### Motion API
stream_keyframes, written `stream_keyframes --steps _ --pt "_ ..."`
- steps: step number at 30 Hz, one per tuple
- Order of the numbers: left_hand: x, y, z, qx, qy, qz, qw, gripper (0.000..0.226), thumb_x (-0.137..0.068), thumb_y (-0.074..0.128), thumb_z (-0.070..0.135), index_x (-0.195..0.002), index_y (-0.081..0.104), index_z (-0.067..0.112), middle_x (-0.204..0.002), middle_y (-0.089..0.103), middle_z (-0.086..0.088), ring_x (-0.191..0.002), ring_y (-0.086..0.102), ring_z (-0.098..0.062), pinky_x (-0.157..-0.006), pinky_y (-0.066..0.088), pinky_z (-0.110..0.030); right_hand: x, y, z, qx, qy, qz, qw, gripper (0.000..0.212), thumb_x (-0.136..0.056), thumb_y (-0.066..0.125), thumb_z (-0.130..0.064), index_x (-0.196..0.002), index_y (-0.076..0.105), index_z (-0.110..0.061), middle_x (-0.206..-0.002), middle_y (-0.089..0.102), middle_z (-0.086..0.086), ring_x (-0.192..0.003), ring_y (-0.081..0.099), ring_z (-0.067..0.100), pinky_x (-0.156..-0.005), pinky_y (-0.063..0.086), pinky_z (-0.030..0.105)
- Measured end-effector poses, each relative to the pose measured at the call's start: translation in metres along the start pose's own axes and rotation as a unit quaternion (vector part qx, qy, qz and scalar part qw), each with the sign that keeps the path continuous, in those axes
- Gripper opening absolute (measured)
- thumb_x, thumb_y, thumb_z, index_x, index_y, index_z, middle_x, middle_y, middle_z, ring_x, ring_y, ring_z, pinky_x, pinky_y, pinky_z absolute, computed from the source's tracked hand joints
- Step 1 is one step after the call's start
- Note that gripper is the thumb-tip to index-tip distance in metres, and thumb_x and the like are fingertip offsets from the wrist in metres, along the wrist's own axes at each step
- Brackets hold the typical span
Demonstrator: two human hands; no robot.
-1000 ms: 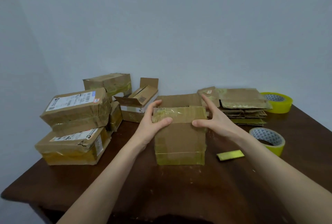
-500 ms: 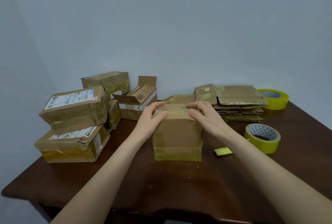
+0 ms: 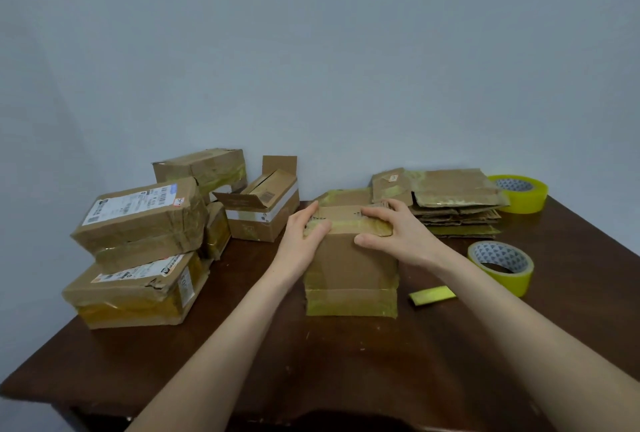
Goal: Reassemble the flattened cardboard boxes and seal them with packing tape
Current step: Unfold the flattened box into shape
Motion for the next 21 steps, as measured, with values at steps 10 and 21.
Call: stream_keyframes --steps 10,21 --pt "0.001 -0.003 -0.036 -0.009 -0.042 0.016 0.999 0.047 -0.1 0.041 0.036 -0.146 0.036 0.03 -0.144 0.034 -0.003 -0.129 0.035 -0.015 -0.107 0.033 -0.034 -0.012 0.022 -0.015 0.064 -0.002 -0.01 0.998 0.07 -0.078 0.072 -0.05 -0.139 0.047 -0.026 -0.155 0.012 0.008 -0.142 0.026 0.028 -0.112 0.03 0.04" --pt "-0.015 -0.01 -0.024 -0.078 -0.008 0.052 0.996 0.038 -0.092 0.054 0.042 -0.128 0.054 0.029 -0.133 0.048 -0.001 -0.118 0.044 -0.011 -0.094 0.037 -0.029 -0.012 0.006 -0.016 0.112 0.025 0.002 0.993 0.073 -0.071 0.07 -0.063 -0.135 0.052 -0.031 -0.146 0.026 0.003 -0.13 0.043 0.028 -0.104 0.04 0.044"
Point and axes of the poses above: each hand's wrist, its own x-axis away from the middle knuckle, its own y-axis out of the palm, z = x × y, the point moved 5 cm from there along -x, towards the middle knuckle
